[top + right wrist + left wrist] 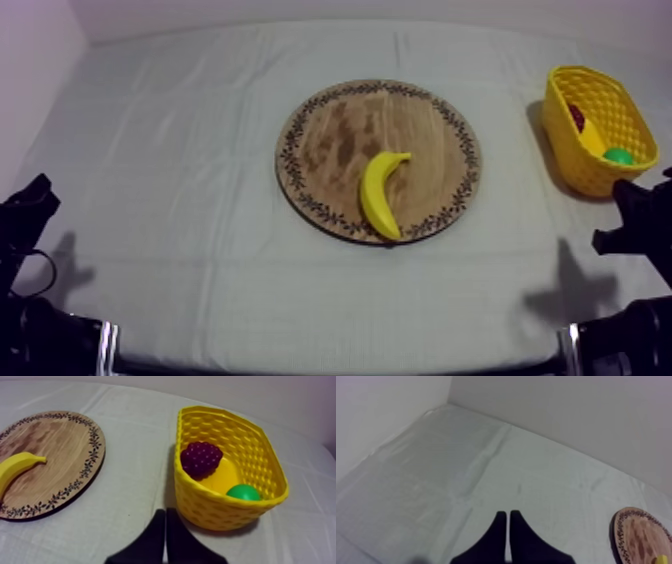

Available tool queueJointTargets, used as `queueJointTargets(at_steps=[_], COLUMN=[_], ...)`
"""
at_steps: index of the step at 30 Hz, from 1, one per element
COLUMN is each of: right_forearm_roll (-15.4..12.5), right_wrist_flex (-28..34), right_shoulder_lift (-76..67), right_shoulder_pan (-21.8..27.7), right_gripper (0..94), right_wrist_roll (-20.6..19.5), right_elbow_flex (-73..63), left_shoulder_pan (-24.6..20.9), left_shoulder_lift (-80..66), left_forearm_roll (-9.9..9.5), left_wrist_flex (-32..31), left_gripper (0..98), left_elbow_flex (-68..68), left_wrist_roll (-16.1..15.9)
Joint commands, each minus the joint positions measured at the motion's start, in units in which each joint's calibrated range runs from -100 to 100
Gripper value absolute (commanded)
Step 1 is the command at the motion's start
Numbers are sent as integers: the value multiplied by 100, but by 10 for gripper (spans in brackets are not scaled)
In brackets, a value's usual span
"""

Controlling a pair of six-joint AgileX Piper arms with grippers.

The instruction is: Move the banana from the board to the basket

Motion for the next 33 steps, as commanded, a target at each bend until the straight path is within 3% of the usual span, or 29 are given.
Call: queueJointTargets(at_steps=[1, 28, 33], right_forearm_roll=[-1, -1, 1], right_wrist_flex=[-2, -2, -2], right_shoulder_lift=[-4, -4, -4], right_shoulder_pan=[2, -8, -299], right_gripper=[3, 3, 3], right_wrist_roll=[0, 37, -80], right_elbow_flex=[5, 5, 5], left_shoulder_pan=[-2, -2, -2], left_shoulder_lift=[2, 2, 2], left_forearm_roll=[-1, -1, -1], left_wrist_flex=[-1, -1, -1], left_gripper=[1, 1, 1], left_elbow_flex=[3, 3, 3], left_wrist_roll=[0, 0, 0])
